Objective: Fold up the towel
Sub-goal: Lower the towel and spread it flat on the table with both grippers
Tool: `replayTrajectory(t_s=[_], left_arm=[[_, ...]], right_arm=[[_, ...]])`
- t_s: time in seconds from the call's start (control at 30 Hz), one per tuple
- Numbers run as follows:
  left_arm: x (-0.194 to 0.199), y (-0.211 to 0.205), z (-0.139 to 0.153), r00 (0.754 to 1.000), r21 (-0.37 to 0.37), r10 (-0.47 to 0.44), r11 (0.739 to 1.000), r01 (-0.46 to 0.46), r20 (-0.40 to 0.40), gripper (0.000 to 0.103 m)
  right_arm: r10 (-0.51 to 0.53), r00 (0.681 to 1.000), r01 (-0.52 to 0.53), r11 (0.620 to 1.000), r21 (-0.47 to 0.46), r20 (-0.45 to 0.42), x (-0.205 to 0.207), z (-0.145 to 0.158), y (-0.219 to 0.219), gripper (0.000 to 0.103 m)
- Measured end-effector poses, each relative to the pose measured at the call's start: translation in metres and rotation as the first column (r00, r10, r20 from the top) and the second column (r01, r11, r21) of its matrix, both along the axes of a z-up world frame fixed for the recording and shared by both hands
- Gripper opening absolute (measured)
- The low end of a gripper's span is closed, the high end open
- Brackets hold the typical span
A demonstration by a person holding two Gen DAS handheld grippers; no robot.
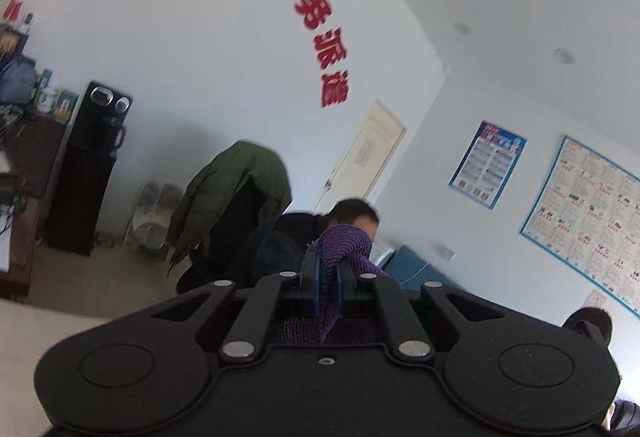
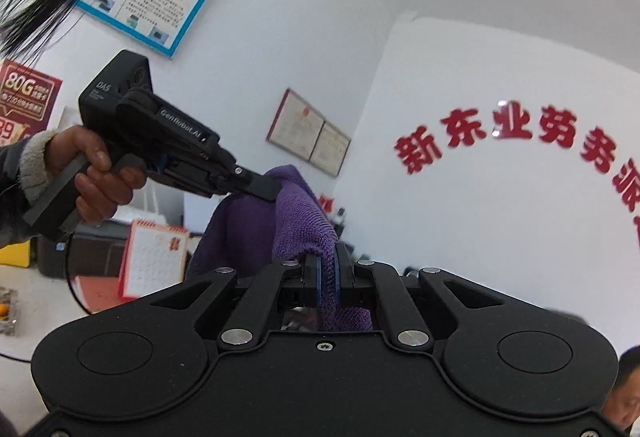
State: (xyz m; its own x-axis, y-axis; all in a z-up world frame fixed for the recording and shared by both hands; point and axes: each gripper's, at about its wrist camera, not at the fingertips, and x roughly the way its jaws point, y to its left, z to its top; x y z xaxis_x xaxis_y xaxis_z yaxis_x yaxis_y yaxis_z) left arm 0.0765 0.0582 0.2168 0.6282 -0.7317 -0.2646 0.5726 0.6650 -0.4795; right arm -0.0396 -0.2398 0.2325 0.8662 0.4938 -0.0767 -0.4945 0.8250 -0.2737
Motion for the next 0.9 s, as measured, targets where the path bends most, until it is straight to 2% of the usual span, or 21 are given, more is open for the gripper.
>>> replayTrajectory(t_s=[0.07,0.13,0.17,0.23,0.33,0.4,0.43,0.53,0.57,0.73,0.87,0.9], left_arm=[[-0.001,0.005,-0.043,0.995,0.085,0.034,0.996,-0.026,-0.098,0.007],[-0.002,0.009,-0.095,0.974,0.186,0.090,0.981,-0.050,-0.210,0.007],[-0.005,0.012,-0.121,0.957,0.225,0.121,0.972,-0.061,-0.264,0.007],[-0.010,0.017,-0.162,0.924,0.311,0.192,0.947,-0.085,-0.331,0.007],[-0.019,0.024,-0.211,0.876,0.440,0.297,0.891,-0.112,-0.380,0.007],[-0.026,0.029,-0.218,0.871,0.493,0.336,0.860,-0.129,-0.359,0.007],[-0.028,0.033,-0.219,0.868,0.506,0.350,0.851,-0.138,-0.352,0.007],[-0.018,0.060,-0.212,0.857,0.482,0.366,0.861,-0.163,-0.363,0.009],[-0.017,0.064,-0.212,0.854,0.491,0.375,0.855,-0.168,-0.360,0.010],[-0.008,0.080,-0.213,0.838,0.566,0.443,0.798,-0.206,-0.320,0.010],[0.001,0.086,-0.217,0.821,0.615,0.496,0.751,-0.241,-0.284,0.010],[0.003,0.088,-0.217,0.820,0.618,0.501,0.746,-0.247,-0.278,0.010]], right_arm=[[0.030,0.992,-0.031,0.999,-0.015,-0.120,-0.001,-0.037,0.015,0.005],[0.061,0.968,-0.069,0.997,-0.022,-0.245,-0.001,-0.076,0.030,0.005],[0.081,0.943,-0.092,0.996,-0.020,-0.324,0.000,-0.101,0.038,0.005],[0.117,0.873,-0.139,0.990,-0.011,-0.473,0.003,-0.150,0.056,0.005],[0.162,0.777,-0.195,0.981,0.013,-0.609,0.006,-0.195,0.077,0.005],[0.189,0.705,-0.229,0.973,0.033,-0.683,0.008,-0.222,0.091,0.005],[0.203,0.682,-0.246,0.968,0.041,-0.703,0.008,-0.228,0.098,0.005],[0.251,0.642,-0.306,0.950,0.057,-0.725,0.005,-0.229,0.117,0.005],[0.266,0.629,-0.327,0.943,0.062,-0.730,0.003,-0.228,0.123,0.005],[0.324,0.560,-0.398,0.913,0.095,-0.763,0.008,-0.234,0.147,0.005],[0.381,0.522,-0.457,0.880,0.127,-0.763,0.009,-0.235,0.170,0.005],[0.400,0.504,-0.475,0.869,0.141,-0.765,0.009,-0.236,0.177,0.005]])
